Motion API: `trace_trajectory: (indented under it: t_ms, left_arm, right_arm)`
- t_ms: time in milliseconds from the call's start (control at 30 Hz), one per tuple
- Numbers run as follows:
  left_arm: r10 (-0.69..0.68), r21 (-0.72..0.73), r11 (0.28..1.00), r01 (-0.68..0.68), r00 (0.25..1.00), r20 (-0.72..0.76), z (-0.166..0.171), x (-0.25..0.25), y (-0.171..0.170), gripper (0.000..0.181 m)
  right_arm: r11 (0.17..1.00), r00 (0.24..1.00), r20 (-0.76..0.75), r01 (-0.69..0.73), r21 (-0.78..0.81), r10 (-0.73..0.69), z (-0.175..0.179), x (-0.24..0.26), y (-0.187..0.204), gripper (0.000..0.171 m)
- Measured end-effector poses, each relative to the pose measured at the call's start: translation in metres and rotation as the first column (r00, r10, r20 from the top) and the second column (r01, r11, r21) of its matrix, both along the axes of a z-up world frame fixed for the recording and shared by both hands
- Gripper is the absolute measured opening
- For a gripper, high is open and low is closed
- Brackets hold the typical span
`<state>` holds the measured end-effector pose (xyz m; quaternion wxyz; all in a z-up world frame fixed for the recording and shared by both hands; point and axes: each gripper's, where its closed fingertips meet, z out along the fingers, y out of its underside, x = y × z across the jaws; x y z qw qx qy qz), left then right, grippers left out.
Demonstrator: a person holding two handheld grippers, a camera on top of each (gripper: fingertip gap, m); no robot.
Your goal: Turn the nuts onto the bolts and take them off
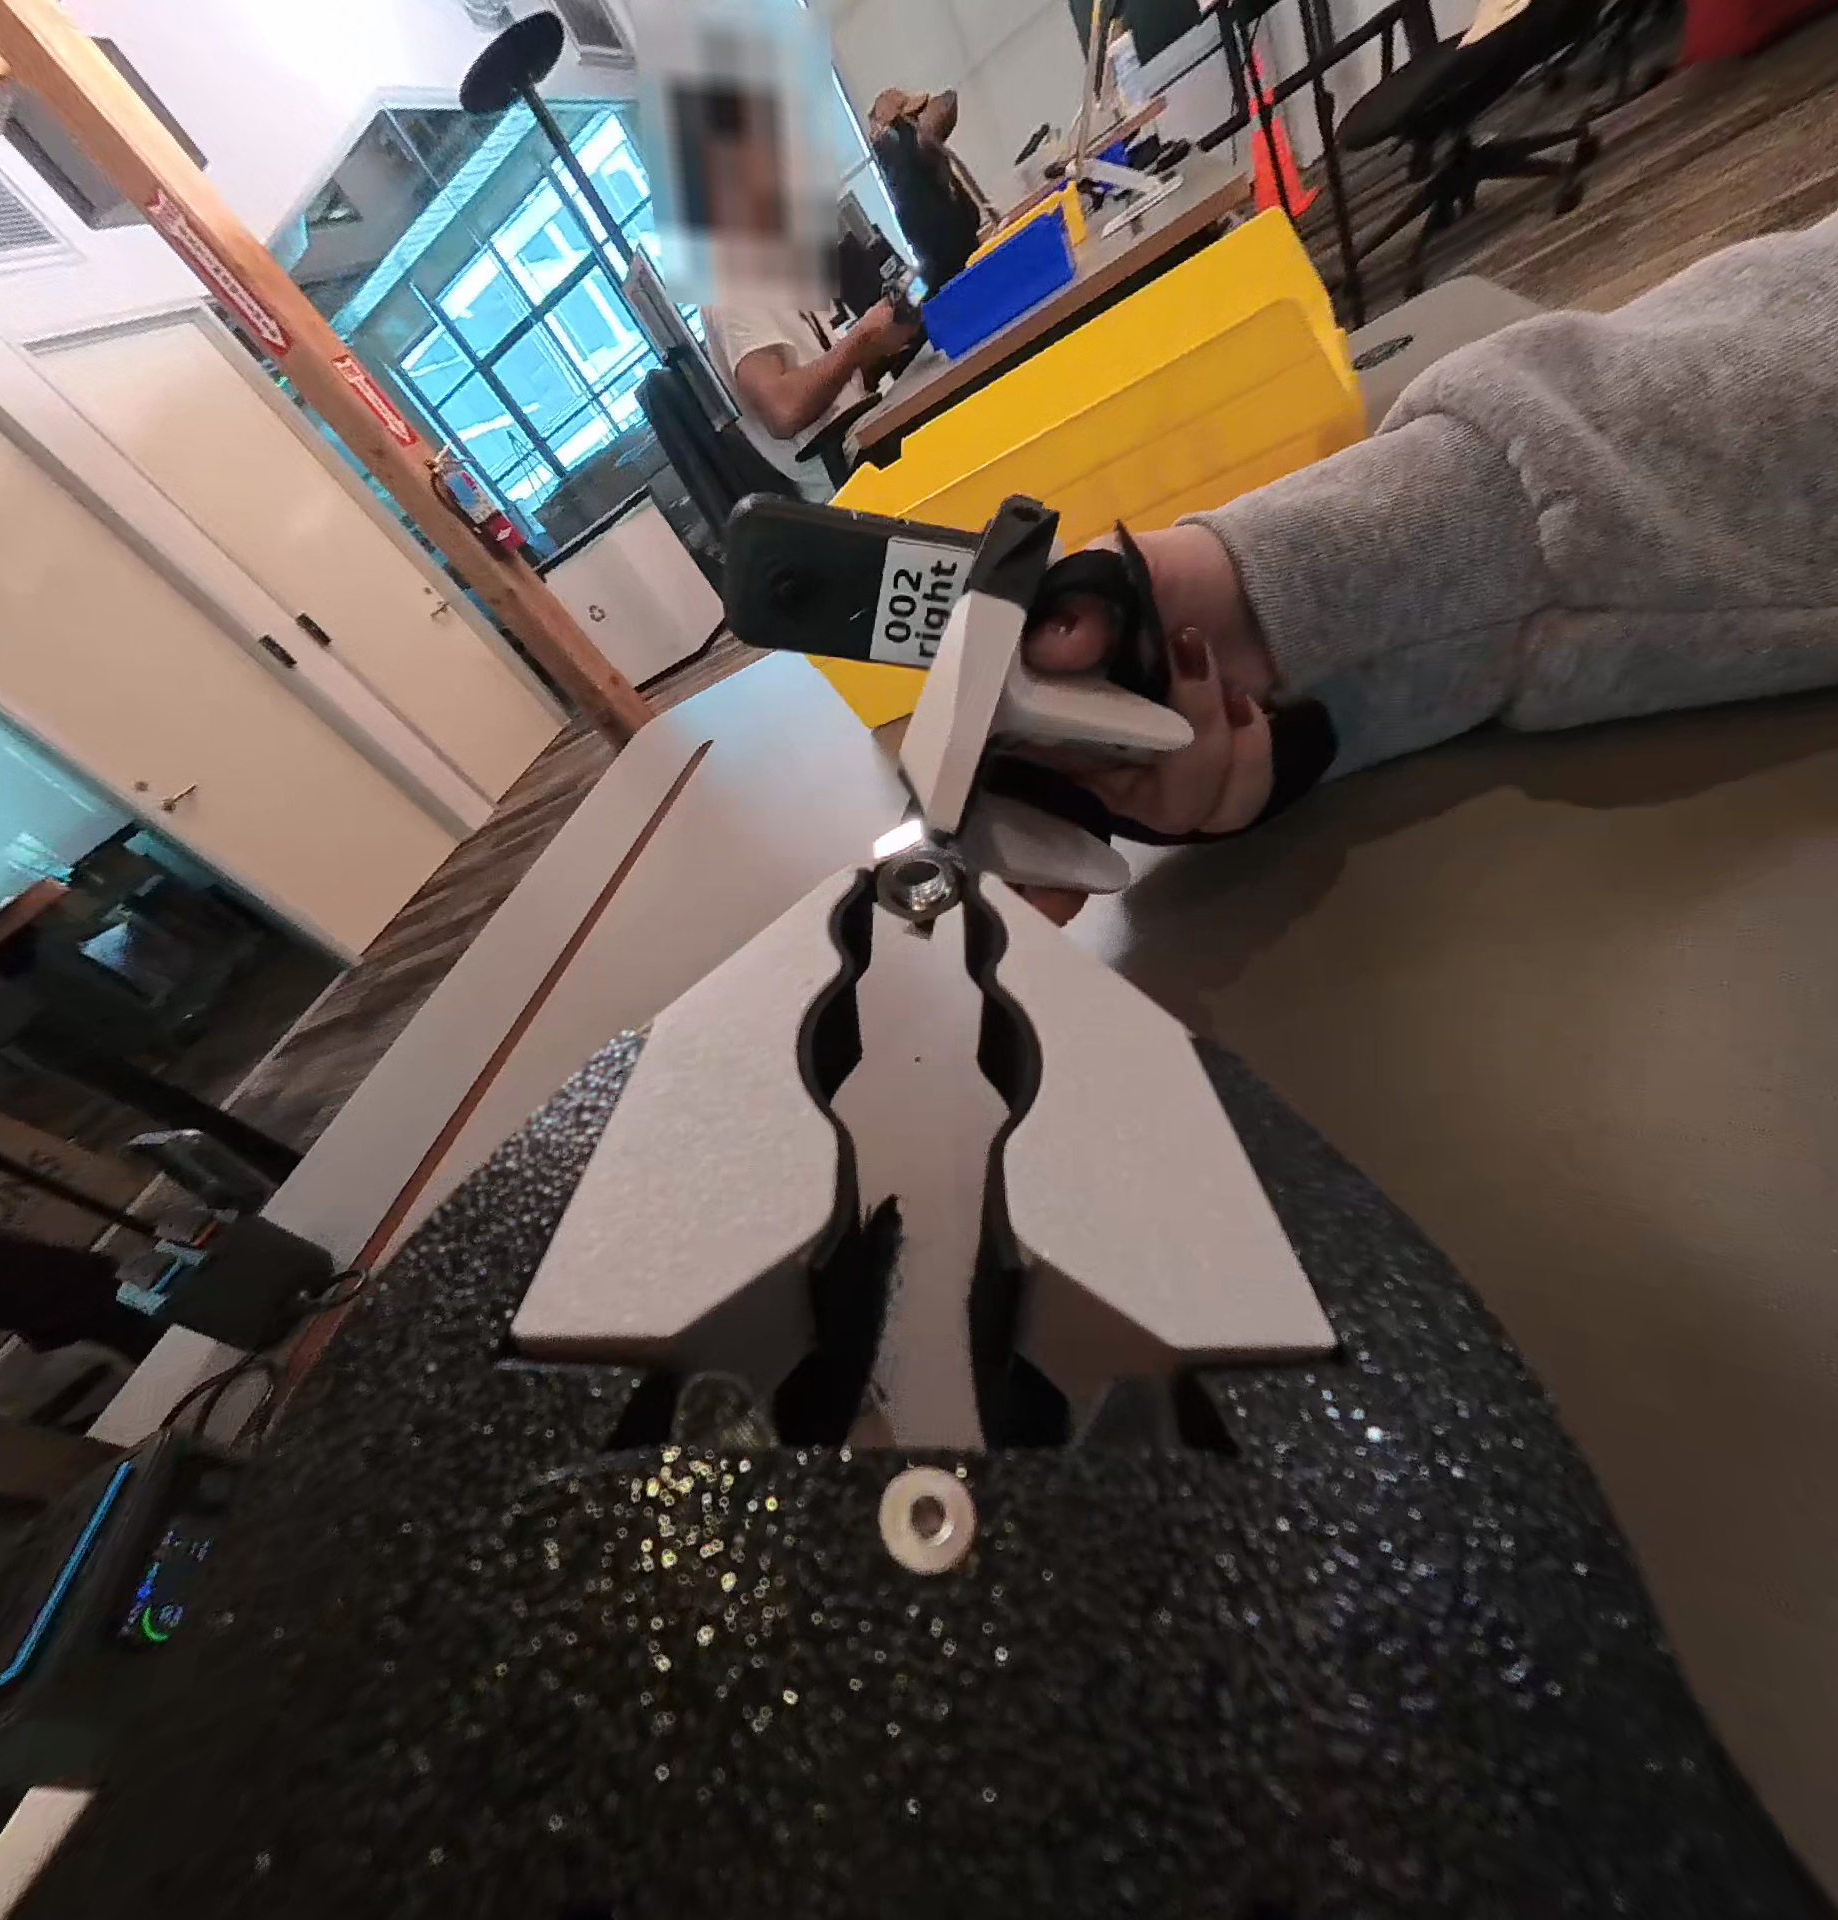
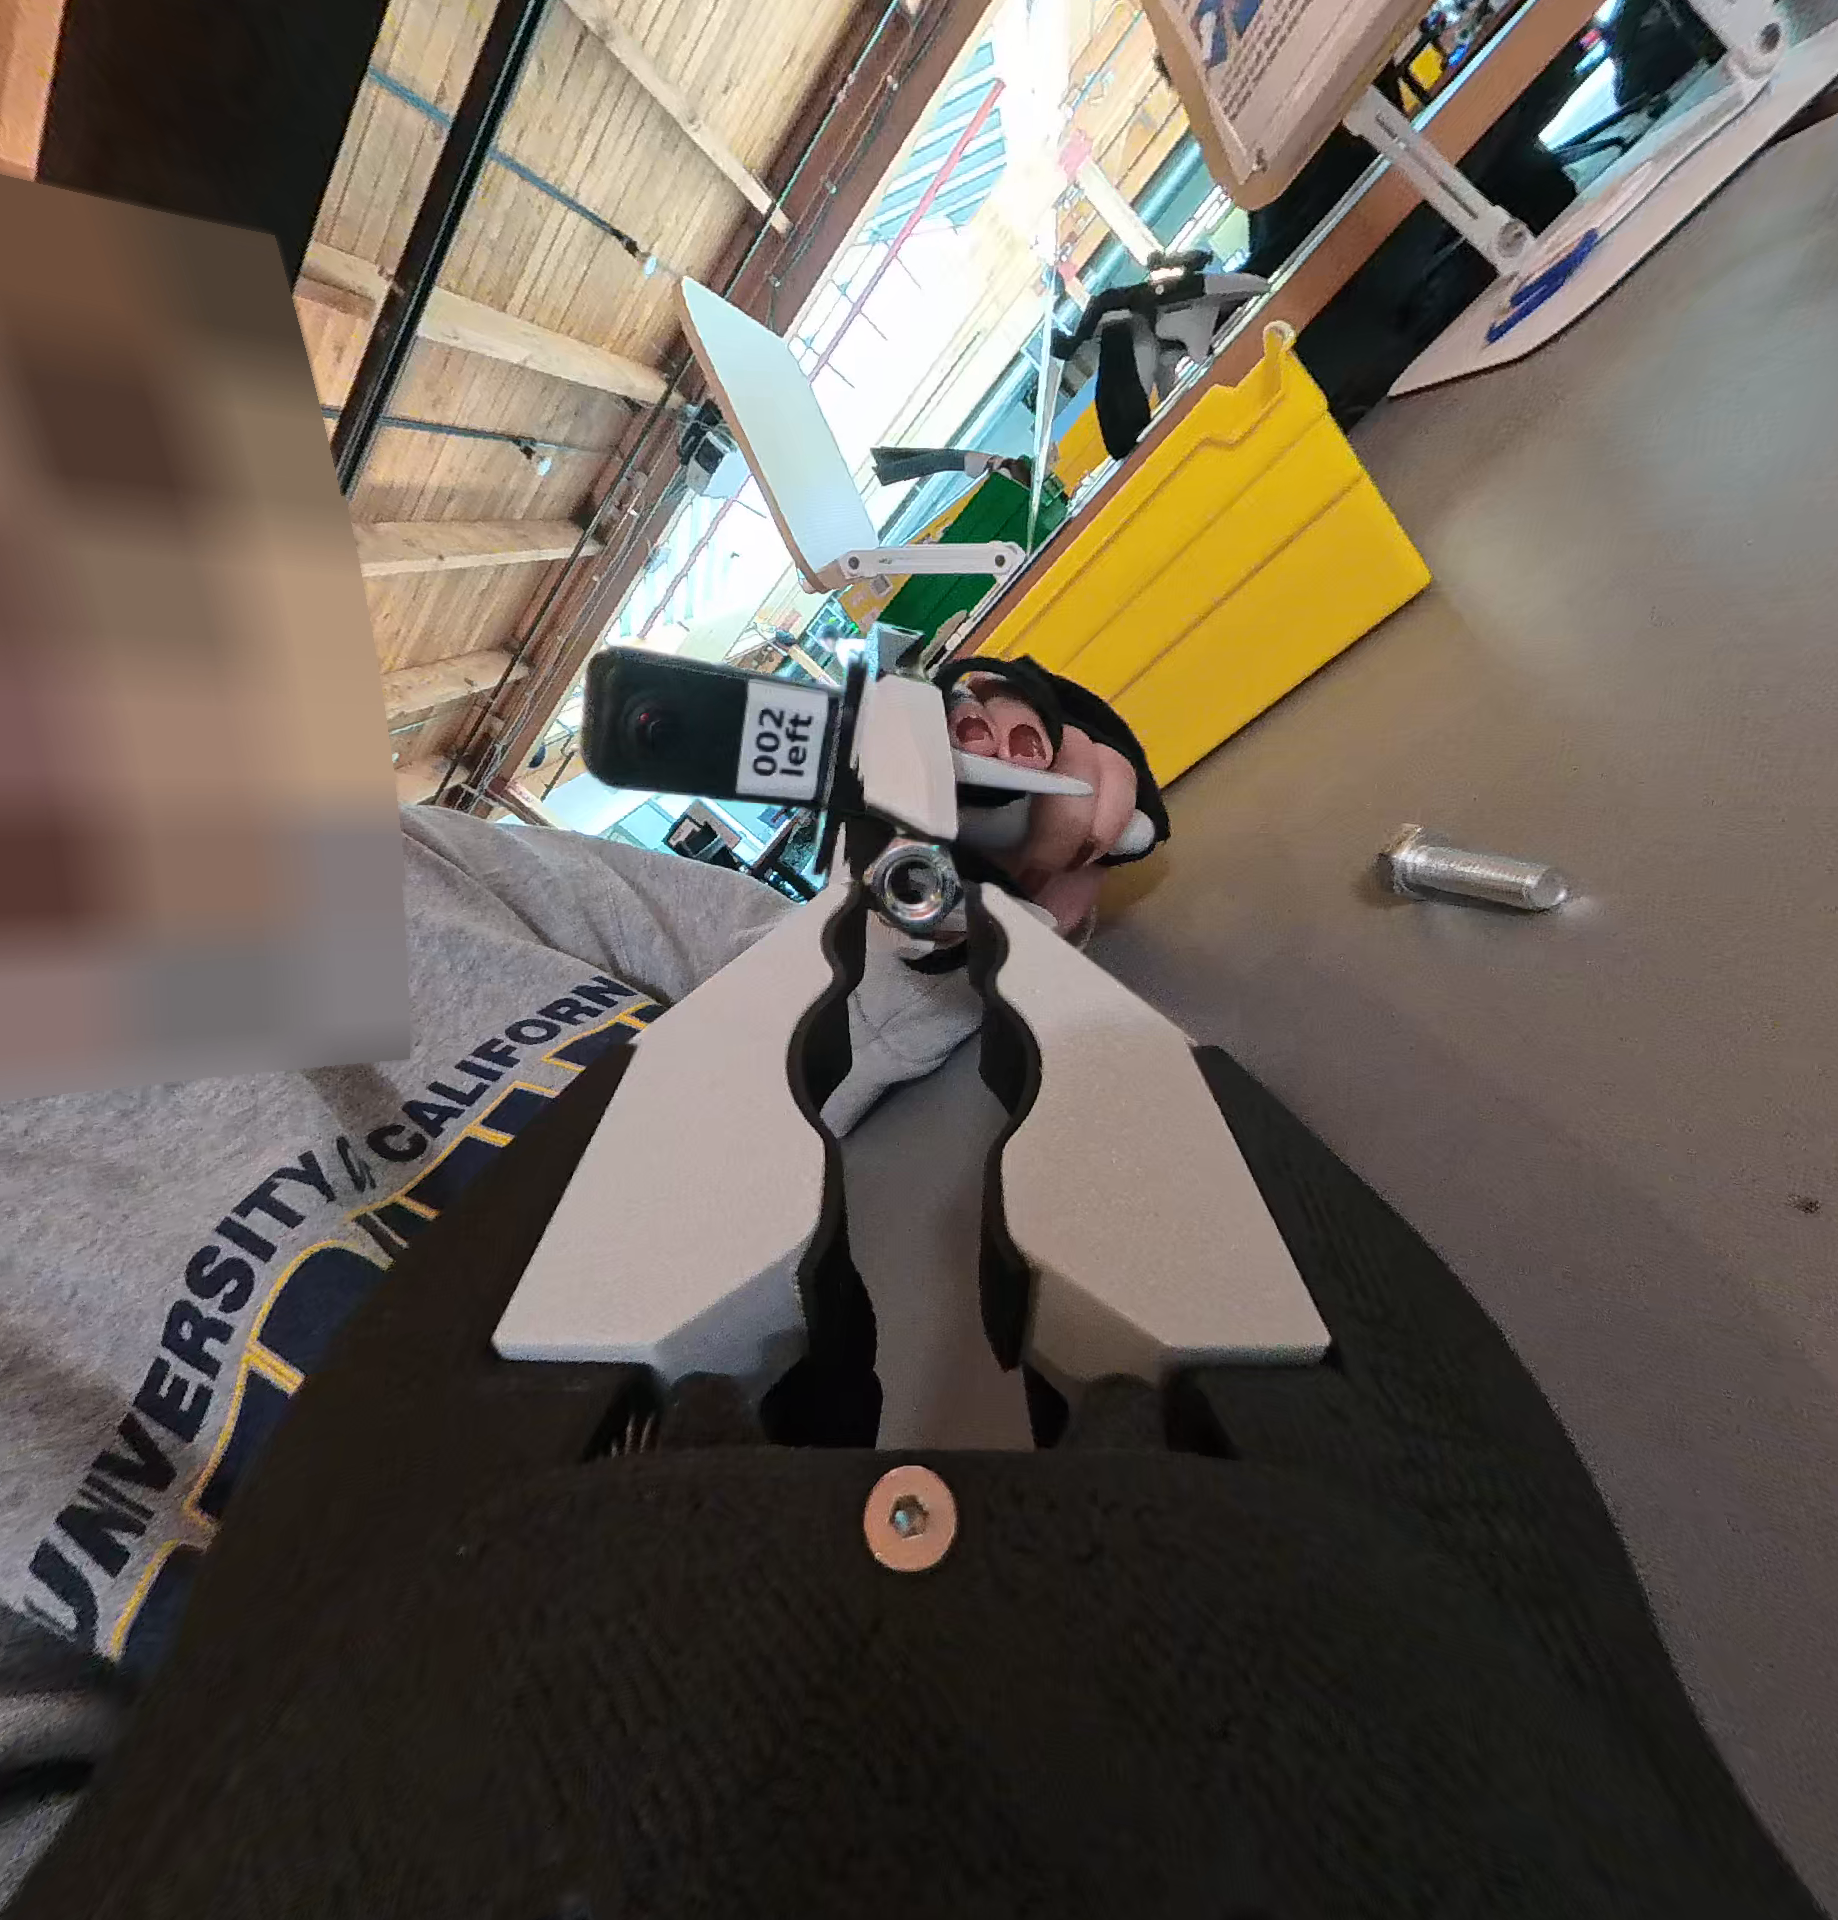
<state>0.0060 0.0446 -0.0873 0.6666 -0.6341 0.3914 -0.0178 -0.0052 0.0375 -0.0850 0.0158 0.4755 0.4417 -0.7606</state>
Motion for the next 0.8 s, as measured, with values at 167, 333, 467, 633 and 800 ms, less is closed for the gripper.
trace_trajectory:
  t_ms: [167, 333, 467, 633, 800]
  left_arm:
    - [-0.013, -0.002, 1.000, 0.013, 1.000, 0.003, 0.000, 0.002, -0.001, 0.015]
    - [-0.027, -0.006, 1.000, 0.027, 1.000, 0.015, 0.001, 0.002, -0.002, 0.015]
    - [-0.026, -0.024, 0.999, 0.028, 0.998, 0.051, 0.002, 0.001, -0.002, 0.015]
    - [-0.039, -0.050, 0.998, 0.046, 0.991, 0.125, 0.006, 0.002, -0.002, 0.015]
    - [-0.082, -0.094, 0.990, 0.108, 0.966, 0.246, 0.010, 0.004, -0.003, 0.015]
  right_arm:
    - [0.999, 1.000, 0.000, -0.031, -0.031, 0.031, 0.001, 0.000, -0.004, 0.018]
    - [1.000, 1.000, -0.012, -0.029, -0.009, 0.029, 0.001, 0.000, -0.005, 0.017]
    - [0.999, 0.999, -0.041, -0.002, 0.043, 0.004, 0.002, -0.001, -0.004, 0.017]
    - [0.993, 0.993, -0.116, 0.047, 0.107, -0.034, 0.008, -0.001, -0.003, 0.016]
    - [0.993, 0.986, -0.164, 0.057, 0.107, -0.039, 0.013, -0.001, -0.004, 0.016]
